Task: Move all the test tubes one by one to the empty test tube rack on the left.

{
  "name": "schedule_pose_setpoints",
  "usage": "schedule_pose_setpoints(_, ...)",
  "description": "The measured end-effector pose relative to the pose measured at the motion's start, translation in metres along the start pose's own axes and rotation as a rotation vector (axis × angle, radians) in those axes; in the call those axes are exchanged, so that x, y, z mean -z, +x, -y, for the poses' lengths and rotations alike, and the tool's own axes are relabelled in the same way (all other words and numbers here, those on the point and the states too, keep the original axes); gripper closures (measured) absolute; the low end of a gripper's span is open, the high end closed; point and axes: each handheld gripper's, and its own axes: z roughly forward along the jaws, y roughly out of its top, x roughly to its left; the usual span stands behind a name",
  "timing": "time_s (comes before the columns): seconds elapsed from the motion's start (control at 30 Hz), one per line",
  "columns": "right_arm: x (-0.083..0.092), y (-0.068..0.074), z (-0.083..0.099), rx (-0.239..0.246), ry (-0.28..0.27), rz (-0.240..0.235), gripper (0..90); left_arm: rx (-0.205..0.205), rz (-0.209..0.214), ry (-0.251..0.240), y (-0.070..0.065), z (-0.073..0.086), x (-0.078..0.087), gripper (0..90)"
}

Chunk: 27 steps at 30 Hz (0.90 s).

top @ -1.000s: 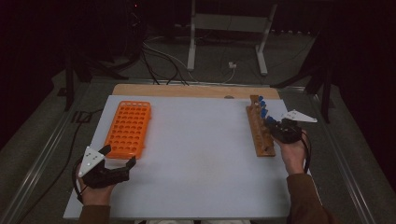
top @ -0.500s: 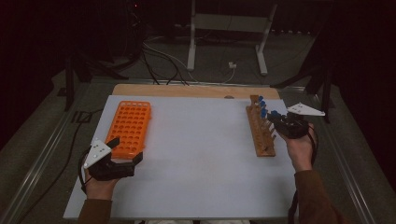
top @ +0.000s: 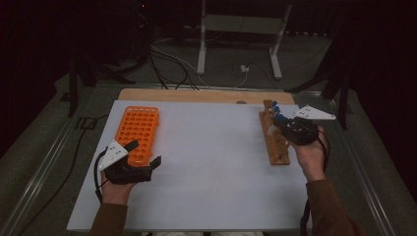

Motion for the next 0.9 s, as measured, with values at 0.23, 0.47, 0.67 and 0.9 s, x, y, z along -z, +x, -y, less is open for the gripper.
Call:
schedule_pose_setpoints(0.23,-0.018,0.033,-0.003,0.015,0.001,-0.095,76.6,-0.038,0.025,0.021,-0.013,-0.006,-0.018,1.0)
schedule_pose_setpoints(0.47,-0.037,0.069,-0.009,0.031,-0.003,-0.197,76.6,-0.066,0.051,0.039,-0.026,-0.014,-0.04,1.0)
schedule_pose_setpoints(0.67,-0.047,0.093,-0.014,0.038,0.008,-0.273,76.5,-0.096,0.075,0.062,-0.038,-0.016,-0.06,1.0)
schedule_pose_setpoints(0.9,-0.056,0.114,-0.016,0.044,0.021,-0.328,76.5,-0.112,0.128,0.097,-0.052,-0.016,-0.078,1.9)
